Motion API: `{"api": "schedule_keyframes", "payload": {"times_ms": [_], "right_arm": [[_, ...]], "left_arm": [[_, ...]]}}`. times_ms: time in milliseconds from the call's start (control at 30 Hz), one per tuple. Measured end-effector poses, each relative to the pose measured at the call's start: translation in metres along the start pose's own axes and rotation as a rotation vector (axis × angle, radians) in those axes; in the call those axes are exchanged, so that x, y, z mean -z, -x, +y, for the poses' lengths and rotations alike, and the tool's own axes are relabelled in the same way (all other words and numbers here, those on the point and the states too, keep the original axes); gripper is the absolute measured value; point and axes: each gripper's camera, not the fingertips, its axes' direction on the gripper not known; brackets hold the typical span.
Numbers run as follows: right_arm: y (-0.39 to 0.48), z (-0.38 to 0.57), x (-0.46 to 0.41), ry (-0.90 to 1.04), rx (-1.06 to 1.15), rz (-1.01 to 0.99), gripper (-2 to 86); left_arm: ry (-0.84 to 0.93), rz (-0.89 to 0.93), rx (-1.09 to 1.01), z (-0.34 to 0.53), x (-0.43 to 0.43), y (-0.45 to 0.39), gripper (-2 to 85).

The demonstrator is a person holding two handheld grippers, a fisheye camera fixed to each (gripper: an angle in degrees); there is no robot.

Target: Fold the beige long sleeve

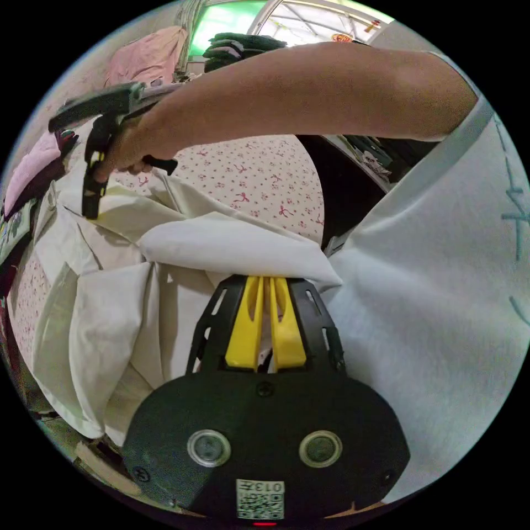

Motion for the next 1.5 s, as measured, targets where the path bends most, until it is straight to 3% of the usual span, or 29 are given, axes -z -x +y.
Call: {"api": "schedule_keyframes", "payload": {"times_ms": [167, 367, 500, 633, 800, 933, 1067, 1167, 1267, 1367, 1500], "right_arm": [[-0.034, 0.033, 0.001, 0.001, -0.082, -0.059, 3.3], [-0.129, 0.159, 0.070, -0.409, -0.433, -0.536, 1.3], [-0.144, 0.269, 0.105, -0.741, -0.550, -0.782, 0.9], [-0.141, 0.323, 0.142, -0.974, -0.589, -0.770, 0.8], [-0.136, 0.355, 0.217, -1.262, -0.368, -0.670, 0.9], [-0.125, 0.367, 0.213, -1.127, -0.369, -0.576, 0.8], [-0.107, 0.384, 0.142, -0.734, -0.536, -0.664, 0.9], [-0.074, 0.396, 0.094, -0.468, -0.544, -0.783, 0.9], [-0.043, 0.403, 0.066, -0.237, -0.535, -0.765, 0.9], [-0.048, 0.412, 0.077, -0.282, -0.492, -0.756, 1.0], [-0.074, 0.434, 0.106, -0.256, -0.488, -0.559, 2.1]], "left_arm": [[-0.077, -0.008, 0.087, 0.027, 0.025, 0.006, 0.3], [-0.186, -0.287, 0.375, 0.100, 0.089, 0.048, 0.3], [-0.332, -0.334, 0.446, 0.121, 0.131, 0.072, 0.3], [-0.481, -0.508, 0.272, 0.073, 0.195, 0.064, 0.3], [-0.787, -0.645, 0.187, 0.052, 0.263, 0.028, 0.3], [-0.704, -0.735, 0.236, 0.070, 0.239, 0.025, 0.3], [-0.482, -0.581, 0.445, 0.127, 0.187, 0.060, 0.3], [-0.413, -0.463, 0.668, 0.186, 0.160, 0.082, 0.4], [-0.304, -0.407, 0.834, 0.230, 0.138, 0.093, 0.6], [-0.271, -0.374, 0.939, 0.262, 0.133, 0.095, 1.0], [-0.382, -0.397, 1.055, 0.296, 0.151, 0.093, 2.4]]}}
